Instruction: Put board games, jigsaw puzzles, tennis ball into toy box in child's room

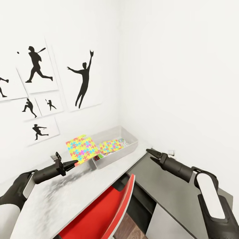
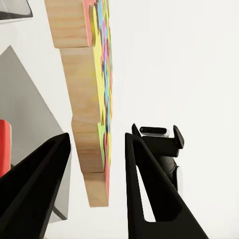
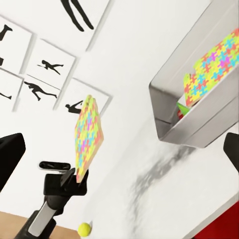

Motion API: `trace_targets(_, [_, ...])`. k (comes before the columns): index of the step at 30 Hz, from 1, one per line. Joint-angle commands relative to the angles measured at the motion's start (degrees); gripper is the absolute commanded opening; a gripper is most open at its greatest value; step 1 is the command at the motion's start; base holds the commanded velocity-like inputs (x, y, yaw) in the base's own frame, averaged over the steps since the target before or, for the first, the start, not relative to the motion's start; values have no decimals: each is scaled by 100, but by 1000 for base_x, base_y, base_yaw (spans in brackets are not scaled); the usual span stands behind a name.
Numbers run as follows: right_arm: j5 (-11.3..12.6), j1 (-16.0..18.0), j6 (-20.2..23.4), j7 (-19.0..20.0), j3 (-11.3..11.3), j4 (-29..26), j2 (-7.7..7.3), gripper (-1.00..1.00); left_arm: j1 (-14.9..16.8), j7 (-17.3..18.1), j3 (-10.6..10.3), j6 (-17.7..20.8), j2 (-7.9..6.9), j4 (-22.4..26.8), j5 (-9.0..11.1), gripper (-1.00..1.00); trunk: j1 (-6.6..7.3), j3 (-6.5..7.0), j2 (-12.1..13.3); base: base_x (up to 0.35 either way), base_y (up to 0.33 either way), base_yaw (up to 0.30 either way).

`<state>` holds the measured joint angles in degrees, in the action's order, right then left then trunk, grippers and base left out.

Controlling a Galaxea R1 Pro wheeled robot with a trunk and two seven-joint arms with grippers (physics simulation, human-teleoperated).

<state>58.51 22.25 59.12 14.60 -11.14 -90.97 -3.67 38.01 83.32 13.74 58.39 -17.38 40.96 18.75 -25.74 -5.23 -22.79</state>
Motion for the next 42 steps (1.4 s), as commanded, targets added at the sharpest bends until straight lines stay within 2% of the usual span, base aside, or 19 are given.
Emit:
trace_targets(1, [-57,5,26,53,-6,0,0,100,5,17,-1,62,2,0,6,-100,-4,-13,-13,15,-11,0])
trace_targets(7, [-72,-25,27,18,10,0,12,100,5,15,0,59,6,0,6,-100,-4,-13,-13,18,-16,0])
trace_targets(14, [-76,-12,36,-403,47,0,28,100,5,9,-2,59,6,1,6,-100,-4,-12,-13,205,-89,0])
trace_targets(17, [-76,-11,45,-462,46,0,27,100,5,10,-3,40,6,0,6,-100,-4,-9,-13,226,-47,19])
trace_targets(27, [-76,-35,84,-484,22,0,16,100,5,17,-3,-19,5,0,6,-100,-4,-8,-13,55,-56,182])
trace_targets(42, [-67,-44,88,-476,7,0,16,100,5,9,-3,-20,6,4,6,-100,-4,-8,-13,92,-69,11])
